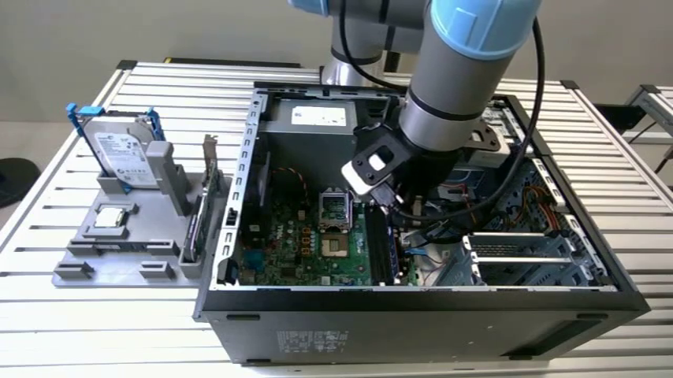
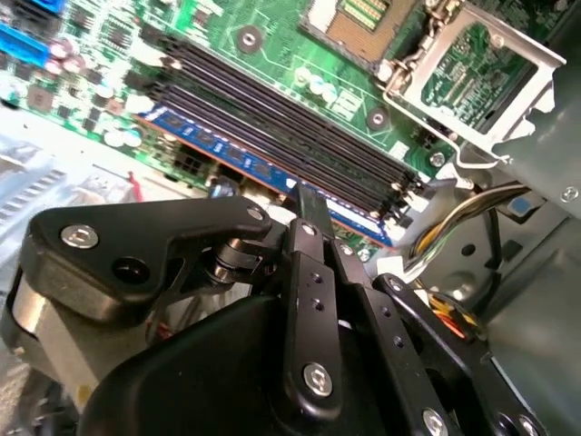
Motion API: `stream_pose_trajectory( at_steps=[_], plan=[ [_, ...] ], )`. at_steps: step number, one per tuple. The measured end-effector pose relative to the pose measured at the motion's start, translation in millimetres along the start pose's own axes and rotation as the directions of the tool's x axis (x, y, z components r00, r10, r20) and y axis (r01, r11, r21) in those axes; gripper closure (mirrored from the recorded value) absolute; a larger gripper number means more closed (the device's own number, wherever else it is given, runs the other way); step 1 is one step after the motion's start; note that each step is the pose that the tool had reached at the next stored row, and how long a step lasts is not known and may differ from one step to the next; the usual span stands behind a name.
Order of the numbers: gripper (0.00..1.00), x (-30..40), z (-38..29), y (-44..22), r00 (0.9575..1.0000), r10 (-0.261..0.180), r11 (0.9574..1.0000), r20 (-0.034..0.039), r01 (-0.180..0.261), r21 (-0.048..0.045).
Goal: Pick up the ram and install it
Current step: 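Press down the ram until it locks into place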
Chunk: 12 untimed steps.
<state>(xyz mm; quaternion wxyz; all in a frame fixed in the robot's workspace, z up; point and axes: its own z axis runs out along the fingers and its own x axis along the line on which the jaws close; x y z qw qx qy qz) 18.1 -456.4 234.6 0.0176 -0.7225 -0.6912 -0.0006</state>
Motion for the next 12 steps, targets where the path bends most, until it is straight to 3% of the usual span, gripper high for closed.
stream_pose_trajectory(
  at_steps=[5, 12],
  plan=[
    [1.0, 4.5, 7.2, 0.0, 0.9999, -0.008, 1.0, 0.0073, 0.008, -0.0003],
    [1.0, 4.5, 10.5, 0.0, 0.9999, -0.01, 0.9999, 0.0081, 0.01, -0.0002]
  ],
)
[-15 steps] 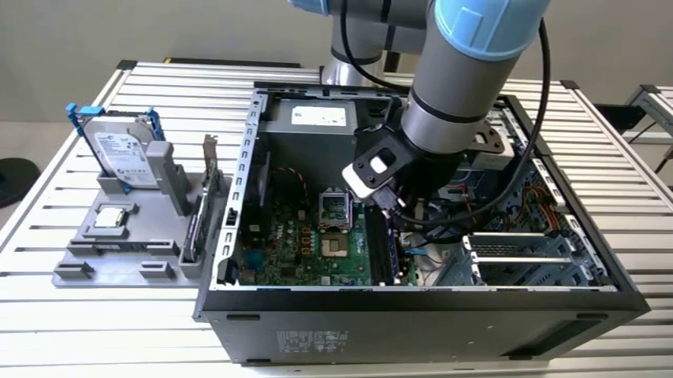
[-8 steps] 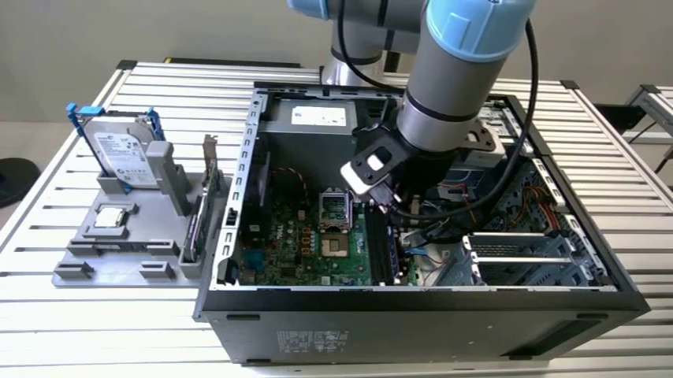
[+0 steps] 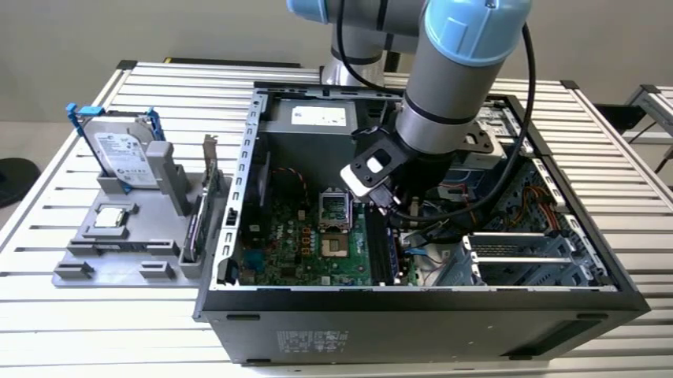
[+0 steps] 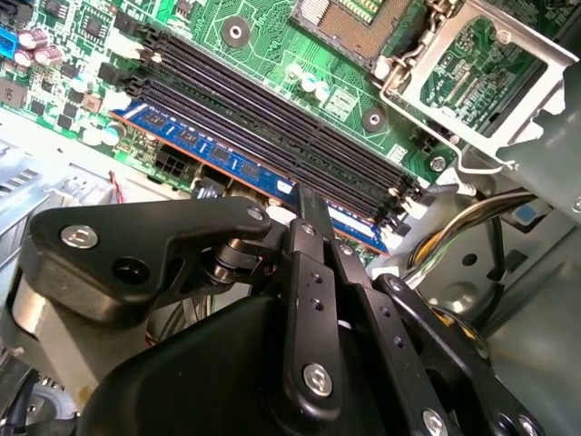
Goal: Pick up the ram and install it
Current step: 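Press down the ram until it locks into place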
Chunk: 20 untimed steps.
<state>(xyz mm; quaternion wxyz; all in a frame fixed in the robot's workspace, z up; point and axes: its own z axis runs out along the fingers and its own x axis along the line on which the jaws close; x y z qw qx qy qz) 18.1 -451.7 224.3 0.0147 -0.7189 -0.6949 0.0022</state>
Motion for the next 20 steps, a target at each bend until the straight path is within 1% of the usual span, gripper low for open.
stream_pose_trajectory(
  at_steps=[4, 7, 10, 12, 15, 17, 20],
  plan=[
    [1.0, 0.0, 0.7, 0.0, 1.0, 0.0, 1.0, -0.0003, 0.0, 0.0],
    [1.0, -0.1, 4.7, 0.1, 1.0, 0.0, 1.0, 0.0001, 0.0, 0.0002],
    [1.0, -0.2, 5.5, 0.1, 1.0, 0.0, 1.0, 0.0003, 0.0, 0.0001],
    [1.0, 0.0, 4.7, 0.1, 1.0, 0.0, 1.0, -0.0004, 0.0, -0.0002],
    [1.0, 0.3, 1.4, 0.1, 1.0, 0.0, 1.0, -0.0021, 0.0, -0.0005],
    [1.0, 0.1, 0.4, 0.0, 1.0, 0.0, 1.0, -0.0005, 0.0, 0.0],
    [1.0, 0.1, -0.6, 0.0, 1.0, 0.0, 1.0, -0.0003, 0.0, 0.0]
  ],
)
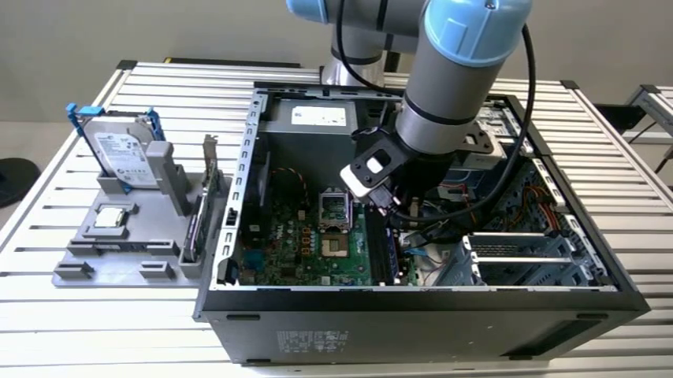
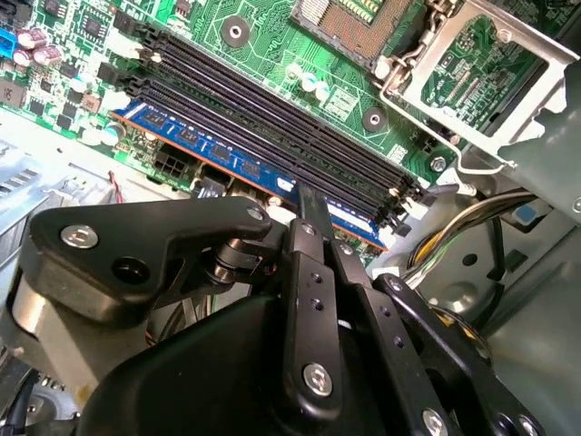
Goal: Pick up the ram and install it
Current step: 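Press down the ram until it locks into place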
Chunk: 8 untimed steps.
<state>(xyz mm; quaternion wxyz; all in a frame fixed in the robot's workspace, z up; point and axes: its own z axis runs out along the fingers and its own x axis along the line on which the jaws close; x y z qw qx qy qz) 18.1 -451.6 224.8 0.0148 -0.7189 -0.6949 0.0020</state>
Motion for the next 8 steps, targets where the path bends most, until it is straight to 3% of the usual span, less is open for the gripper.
stream_pose_trajectory(
  at_steps=[8],
  plan=[
    [1.0, 0.0, -0.4, 0.0, 1.0, 0.0, 1.0, 0.0, 0.0, 0.0]
  ],
)
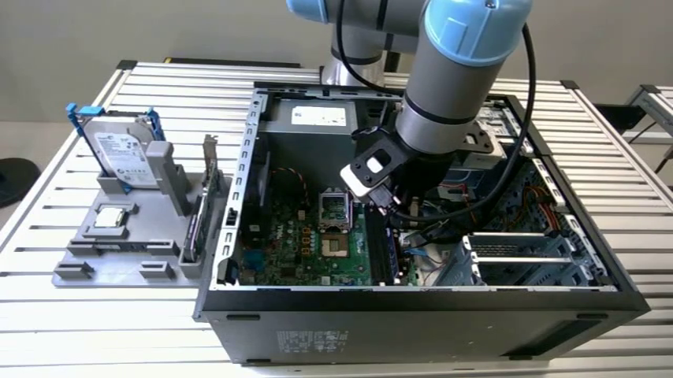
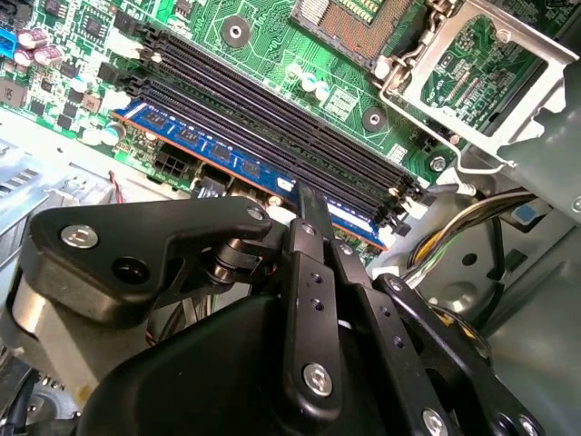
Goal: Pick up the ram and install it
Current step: 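Press down the ram until it locks into place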
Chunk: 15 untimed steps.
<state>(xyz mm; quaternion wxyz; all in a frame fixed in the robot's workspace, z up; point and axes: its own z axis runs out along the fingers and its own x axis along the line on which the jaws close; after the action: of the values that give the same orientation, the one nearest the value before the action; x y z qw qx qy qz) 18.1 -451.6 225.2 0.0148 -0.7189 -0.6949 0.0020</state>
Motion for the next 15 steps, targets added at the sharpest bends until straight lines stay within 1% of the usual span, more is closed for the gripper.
stream_pose_trajectory(
  at_steps=[3, 6, 7, 15],
  plan=[
    [1.0, 0.0, -0.4, 0.0, 1.0, 0.0, 1.0, 0.0001, 0.0, 0.0001],
    [1.0, 0.1, -4.3, -0.1, 1.0, 0.0, 1.0, 0.0, 0.0, 0.0],
    [1.0, 0.1, -6.8, -0.2, 1.0, 0.0, 1.0, 0.0, 0.0, 0.0],
    [1.0, 0.7, -43.1, -1.0, 1.0, 0.0, 1.0, 0.0002, 0.0, 0.0014]
  ],
)
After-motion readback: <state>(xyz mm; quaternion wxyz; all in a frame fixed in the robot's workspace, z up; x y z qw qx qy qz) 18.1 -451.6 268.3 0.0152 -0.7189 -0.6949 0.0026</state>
